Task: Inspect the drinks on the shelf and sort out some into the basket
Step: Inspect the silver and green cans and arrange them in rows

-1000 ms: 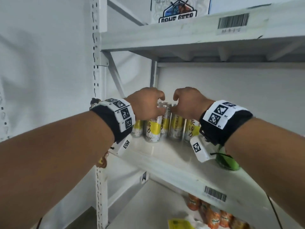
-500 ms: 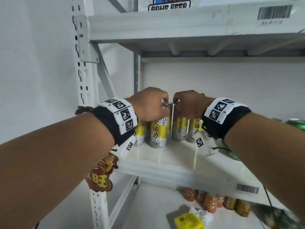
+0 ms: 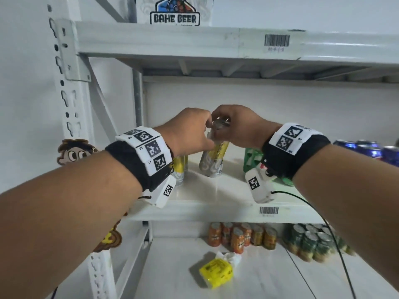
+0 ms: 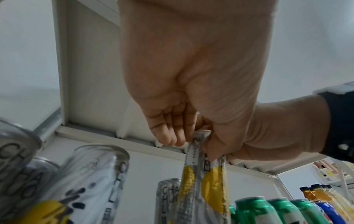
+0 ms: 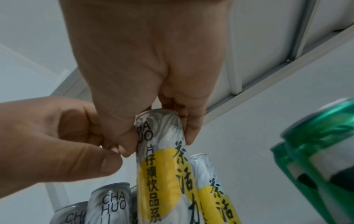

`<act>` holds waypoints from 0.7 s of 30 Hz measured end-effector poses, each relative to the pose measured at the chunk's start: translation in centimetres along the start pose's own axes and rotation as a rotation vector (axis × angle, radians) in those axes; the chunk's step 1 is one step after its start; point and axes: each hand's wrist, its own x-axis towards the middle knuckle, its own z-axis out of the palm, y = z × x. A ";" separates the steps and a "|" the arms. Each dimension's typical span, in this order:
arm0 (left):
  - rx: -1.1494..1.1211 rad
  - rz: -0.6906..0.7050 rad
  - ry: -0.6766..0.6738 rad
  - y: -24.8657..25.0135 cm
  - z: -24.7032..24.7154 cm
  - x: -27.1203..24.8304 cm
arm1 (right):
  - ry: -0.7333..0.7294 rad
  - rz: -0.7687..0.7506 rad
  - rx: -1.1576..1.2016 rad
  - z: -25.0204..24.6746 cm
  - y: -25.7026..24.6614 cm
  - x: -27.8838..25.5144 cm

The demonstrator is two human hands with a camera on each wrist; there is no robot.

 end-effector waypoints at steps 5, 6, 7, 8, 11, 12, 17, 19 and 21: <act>-0.092 -0.091 -0.116 3.2 1.9 -0.2 | 0.039 0.010 0.088 -2.1 1.9 -3.0; -0.113 -0.104 -0.152 4.2 2.6 -0.2 | 0.046 0.009 0.102 -2.6 2.4 -3.7; -0.147 -0.110 -0.181 5.1 3.2 -0.2 | 0.055 0.008 0.113 -3.1 2.8 -4.3; -0.203 -0.117 -0.205 6.2 3.8 -0.2 | 0.061 0.011 0.119 -3.6 3.3 -4.9; -0.397 -0.162 -0.200 8.9 5.2 0.2 | 0.081 0.014 0.142 -4.9 5.0 -6.6; -0.437 -0.176 -0.184 9.7 5.6 0.4 | 0.092 0.019 0.161 -5.4 5.7 -7.2; -0.530 -0.220 -0.156 14.2 8.3 1.2 | 0.144 0.139 0.346 -7.0 10.4 -10.4; -0.548 -0.236 -0.145 15.5 9.5 1.4 | 0.130 0.168 0.377 -7.0 12.4 -11.5; -0.557 -0.236 -0.156 16.6 10.5 1.6 | 0.125 0.193 0.429 -6.6 14.2 -12.6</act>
